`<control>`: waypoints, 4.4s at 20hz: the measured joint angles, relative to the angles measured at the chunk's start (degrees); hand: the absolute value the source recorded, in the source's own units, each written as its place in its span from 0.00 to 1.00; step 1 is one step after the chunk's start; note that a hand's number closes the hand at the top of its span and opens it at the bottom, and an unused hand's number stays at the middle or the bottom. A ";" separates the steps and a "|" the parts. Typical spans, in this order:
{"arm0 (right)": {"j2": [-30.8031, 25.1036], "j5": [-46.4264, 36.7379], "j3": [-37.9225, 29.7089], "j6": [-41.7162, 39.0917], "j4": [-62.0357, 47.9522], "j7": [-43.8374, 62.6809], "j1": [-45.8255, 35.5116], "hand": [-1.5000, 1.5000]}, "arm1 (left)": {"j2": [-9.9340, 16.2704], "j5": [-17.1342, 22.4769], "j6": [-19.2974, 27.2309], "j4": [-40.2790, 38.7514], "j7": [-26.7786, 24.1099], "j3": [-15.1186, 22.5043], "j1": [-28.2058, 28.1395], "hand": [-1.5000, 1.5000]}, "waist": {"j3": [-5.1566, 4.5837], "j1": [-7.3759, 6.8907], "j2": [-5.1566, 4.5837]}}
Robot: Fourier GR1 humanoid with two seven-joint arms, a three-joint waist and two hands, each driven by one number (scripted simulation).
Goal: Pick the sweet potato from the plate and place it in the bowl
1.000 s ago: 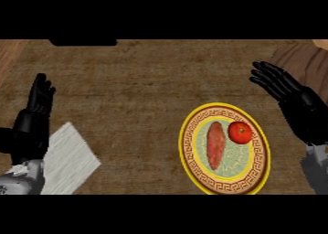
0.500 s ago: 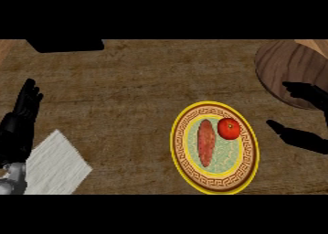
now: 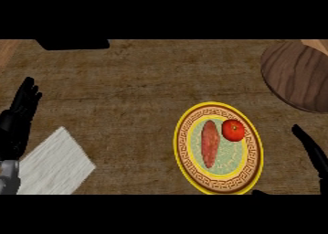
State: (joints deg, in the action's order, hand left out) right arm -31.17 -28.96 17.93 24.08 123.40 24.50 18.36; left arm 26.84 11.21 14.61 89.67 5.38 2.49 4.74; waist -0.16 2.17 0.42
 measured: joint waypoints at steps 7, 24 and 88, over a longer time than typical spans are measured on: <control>-0.36 -3.98 -2.61 -10.45 8.74 17.21 -7.62 0.00 | -1.17 -1.21 -1.90 -1.19 0.60 -0.60 2.62 0.50 | 0.08 -1.88 -0.38; -0.40 15.35 -0.39 -38.24 -14.15 32.16 -37.11 0.00 | -2.94 -2.68 -3.96 -2.92 0.19 -1.27 4.21 0.50 | 0.10 -3.30 -0.63; 21.98 -14.42 -9.64 -35.08 -65.95 14.14 -52.00 1.00 | -11.22 -11.49 -11.12 -0.89 2.79 -8.55 5.39 0.50 | 0.00 -4.24 -0.98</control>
State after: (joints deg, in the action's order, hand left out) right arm -9.19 -43.39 8.29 -11.00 57.46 38.64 -33.64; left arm 15.62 -0.27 3.49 88.78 8.18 -6.06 10.14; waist -0.16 -2.07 -0.56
